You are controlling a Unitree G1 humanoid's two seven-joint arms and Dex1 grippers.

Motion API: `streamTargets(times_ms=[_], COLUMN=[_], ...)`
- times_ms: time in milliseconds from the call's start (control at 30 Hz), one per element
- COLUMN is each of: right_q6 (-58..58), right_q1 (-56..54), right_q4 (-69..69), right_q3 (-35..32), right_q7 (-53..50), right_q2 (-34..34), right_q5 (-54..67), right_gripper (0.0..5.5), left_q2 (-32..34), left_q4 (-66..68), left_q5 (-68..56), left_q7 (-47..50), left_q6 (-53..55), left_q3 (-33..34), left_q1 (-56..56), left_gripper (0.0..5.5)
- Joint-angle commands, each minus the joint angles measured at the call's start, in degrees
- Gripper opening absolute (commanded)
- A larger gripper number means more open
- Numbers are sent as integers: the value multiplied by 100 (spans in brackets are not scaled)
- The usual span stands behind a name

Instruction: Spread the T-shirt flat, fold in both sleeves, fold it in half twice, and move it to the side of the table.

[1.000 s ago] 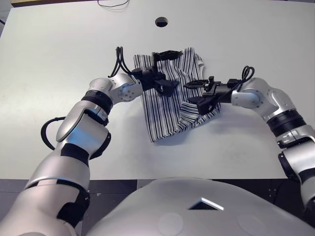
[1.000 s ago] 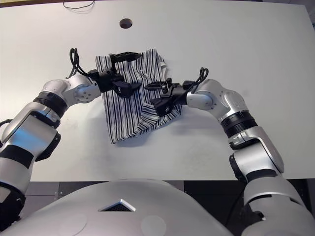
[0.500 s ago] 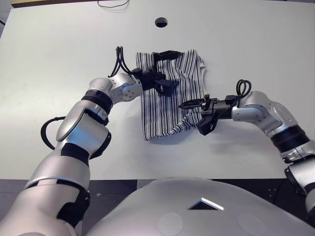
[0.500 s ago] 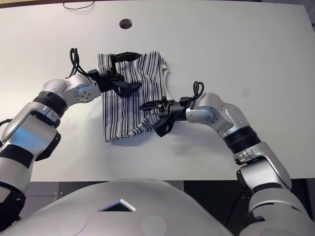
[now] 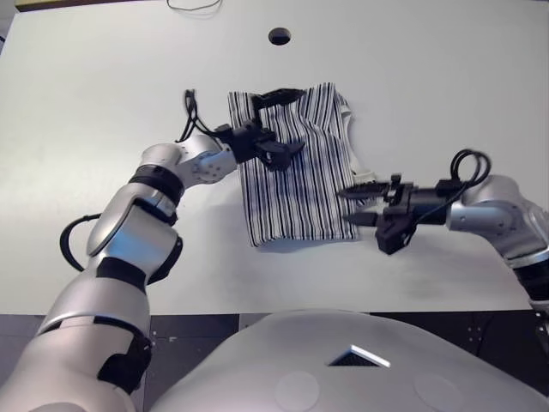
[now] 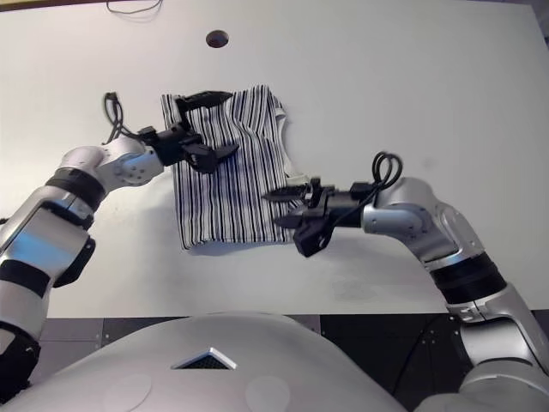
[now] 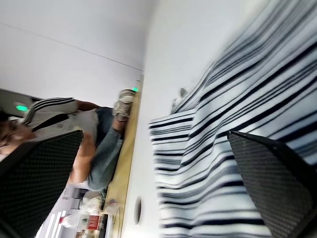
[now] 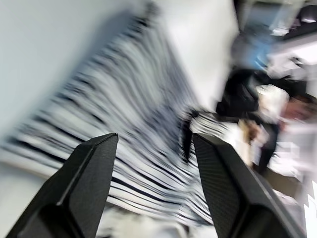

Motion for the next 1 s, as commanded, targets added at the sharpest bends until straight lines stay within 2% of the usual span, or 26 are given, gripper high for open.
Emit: streamTargets(times_ms=[33, 133, 200, 300, 400, 500, 733, 1000], right_q6=[-151, -394, -589, -919, -1180, -1309, -1405, -1397], right_q1=[-208, -323, -455, -767, -921, -877, -334, -737], right_q4=[787, 1391, 1751, 2416, 2580, 2415, 1934, 2440], right_q3=[-121, -64, -49, 89, 148, 175, 346, 631], right_q7=[-543, -862, -1019, -1283, -1301, -1190, -676, -774], right_q2=[-26, -148, -213, -252, -264, -290, -651, -118], right_q5=[-948, -1440, -1609, -1975, -1936, -1730, -1537, -1743], right_gripper=[279, 279, 279, 279, 279, 279, 279, 279], left_q2=[1141, 2175, 2652, 3216, 3370, 3216, 2467, 2036], left_q4=[-2425, -4171, -4748, -4783, -4902, -4988, -5105, -4277], left_q5=[-853, -1295, -1531, -1515, -1623, -1560, -1306, -1197], left_q7=[-257, -787, -1056, -1640, -2213, -2713, -3875, -4273], left_q6=[-133, 463, 869, 1382, 1713, 1835, 1825, 1491], left_q3=[1096, 1881, 2449, 2768, 2829, 2563, 1361, 732], left_q1=[1241, 3151, 4260, 5737, 6434, 6393, 5470, 4423], left_gripper=[547, 547, 547, 547, 547, 547, 547, 547])
